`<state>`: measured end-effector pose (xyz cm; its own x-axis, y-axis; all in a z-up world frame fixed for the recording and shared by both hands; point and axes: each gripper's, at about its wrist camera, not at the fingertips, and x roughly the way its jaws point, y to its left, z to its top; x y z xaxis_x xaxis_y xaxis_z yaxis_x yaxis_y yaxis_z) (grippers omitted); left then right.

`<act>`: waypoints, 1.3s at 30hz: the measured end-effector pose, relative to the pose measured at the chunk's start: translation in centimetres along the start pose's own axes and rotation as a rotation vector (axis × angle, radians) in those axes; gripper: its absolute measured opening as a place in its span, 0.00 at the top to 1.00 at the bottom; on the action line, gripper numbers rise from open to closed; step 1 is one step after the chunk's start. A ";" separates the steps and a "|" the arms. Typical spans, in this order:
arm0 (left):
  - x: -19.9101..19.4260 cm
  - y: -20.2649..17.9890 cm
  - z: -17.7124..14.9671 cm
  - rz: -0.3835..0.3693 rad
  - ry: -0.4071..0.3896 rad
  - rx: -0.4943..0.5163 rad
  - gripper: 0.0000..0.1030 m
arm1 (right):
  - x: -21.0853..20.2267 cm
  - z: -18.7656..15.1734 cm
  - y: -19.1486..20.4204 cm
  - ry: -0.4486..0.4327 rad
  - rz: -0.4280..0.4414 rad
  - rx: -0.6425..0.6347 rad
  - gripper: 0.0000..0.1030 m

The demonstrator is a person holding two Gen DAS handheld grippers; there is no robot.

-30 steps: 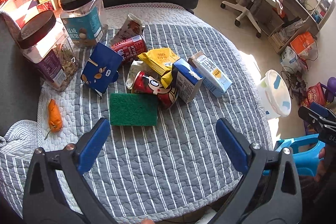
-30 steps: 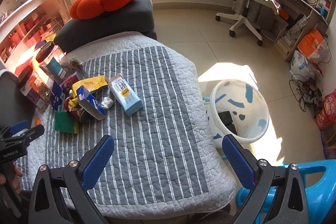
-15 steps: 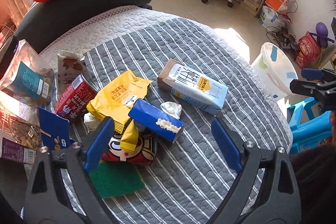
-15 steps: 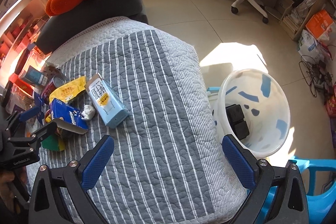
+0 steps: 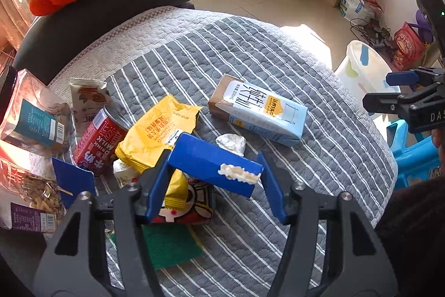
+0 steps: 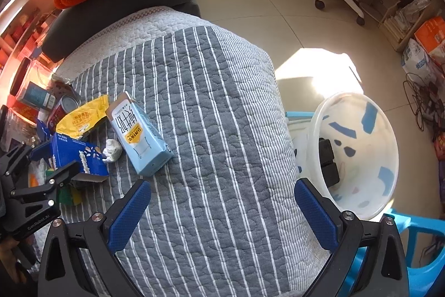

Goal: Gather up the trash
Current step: 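Grasp the blue snack box with the left gripper, then grasp the light-blue milk carton with the right gripper while the left holds the blue box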

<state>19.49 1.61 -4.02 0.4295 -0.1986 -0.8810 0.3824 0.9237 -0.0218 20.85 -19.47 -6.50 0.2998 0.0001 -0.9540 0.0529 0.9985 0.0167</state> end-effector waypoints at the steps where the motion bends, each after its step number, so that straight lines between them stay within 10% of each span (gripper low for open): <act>1: -0.8 0.2 0.0 -0.005 -0.023 -0.019 0.39 | 0.2 0.1 0.2 0.006 0.000 -0.003 0.00; 22: -6.6 5.0 -3.5 0.040 -0.144 -0.281 0.39 | 9.4 0.8 9.0 0.109 -0.006 -0.222 0.05; 32: -7.2 5.2 -3.6 0.034 -0.171 -0.296 0.39 | 7.4 1.3 8.6 0.090 0.109 -0.200 0.78; 39: -7.4 4.6 -3.2 0.027 -0.186 -0.296 0.39 | 3.2 1.4 7.1 0.011 0.180 -0.177 0.83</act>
<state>15.44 8.39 0.88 0.5886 -0.2036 -0.7824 0.1268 0.9790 -0.1594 23.51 -12.45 -9.00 0.2787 0.1786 -0.9436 -0.1681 0.9765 0.1351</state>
